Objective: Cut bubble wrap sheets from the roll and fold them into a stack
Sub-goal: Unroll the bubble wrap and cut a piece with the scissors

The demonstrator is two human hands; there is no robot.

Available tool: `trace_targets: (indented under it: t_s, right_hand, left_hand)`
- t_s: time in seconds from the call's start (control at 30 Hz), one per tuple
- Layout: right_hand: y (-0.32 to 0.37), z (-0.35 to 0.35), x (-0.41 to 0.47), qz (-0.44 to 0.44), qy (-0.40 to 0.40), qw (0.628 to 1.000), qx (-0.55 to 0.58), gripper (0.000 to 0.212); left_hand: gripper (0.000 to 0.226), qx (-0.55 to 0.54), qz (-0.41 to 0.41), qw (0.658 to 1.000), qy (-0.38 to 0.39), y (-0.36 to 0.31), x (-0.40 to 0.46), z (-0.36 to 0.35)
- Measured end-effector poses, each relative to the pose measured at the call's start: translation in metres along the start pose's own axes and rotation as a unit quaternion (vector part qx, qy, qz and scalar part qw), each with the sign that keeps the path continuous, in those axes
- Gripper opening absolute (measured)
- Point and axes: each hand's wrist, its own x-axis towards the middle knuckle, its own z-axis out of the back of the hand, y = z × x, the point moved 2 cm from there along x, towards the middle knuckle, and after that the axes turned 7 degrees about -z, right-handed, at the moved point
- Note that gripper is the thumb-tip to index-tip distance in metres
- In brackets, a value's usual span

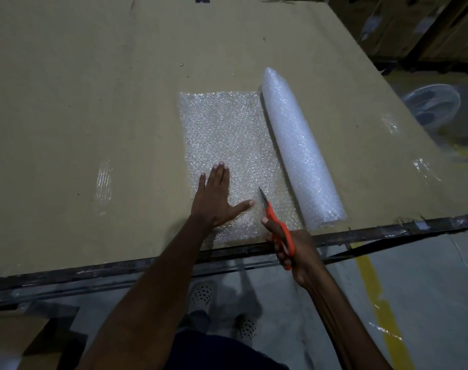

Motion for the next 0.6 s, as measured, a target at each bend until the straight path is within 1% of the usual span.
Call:
trace_targets:
  t_s: [0.23, 0.47, 0.6]
  right_hand:
    - [0.009, -0.007, 0.004, 0.0, -0.001, 1.0, 0.0, 0.048]
    - [0.004, -0.004, 0.005, 0.003, -0.008, 1.0, -0.006, 0.053]
    - [0.012, -0.008, 0.008, 0.004, 0.002, 1.0, 0.011, 0.048]
  left_hand:
    - [0.121, -0.001, -0.003, 1.0, -0.006, 0.001, 0.0, 0.0]
    - [0.121, -0.001, -0.002, 1.0, -0.006, 0.0, 0.0, 0.0]
    - [0.121, -0.001, 0.0, 1.0, -0.005, 0.0, 0.0, 0.0]
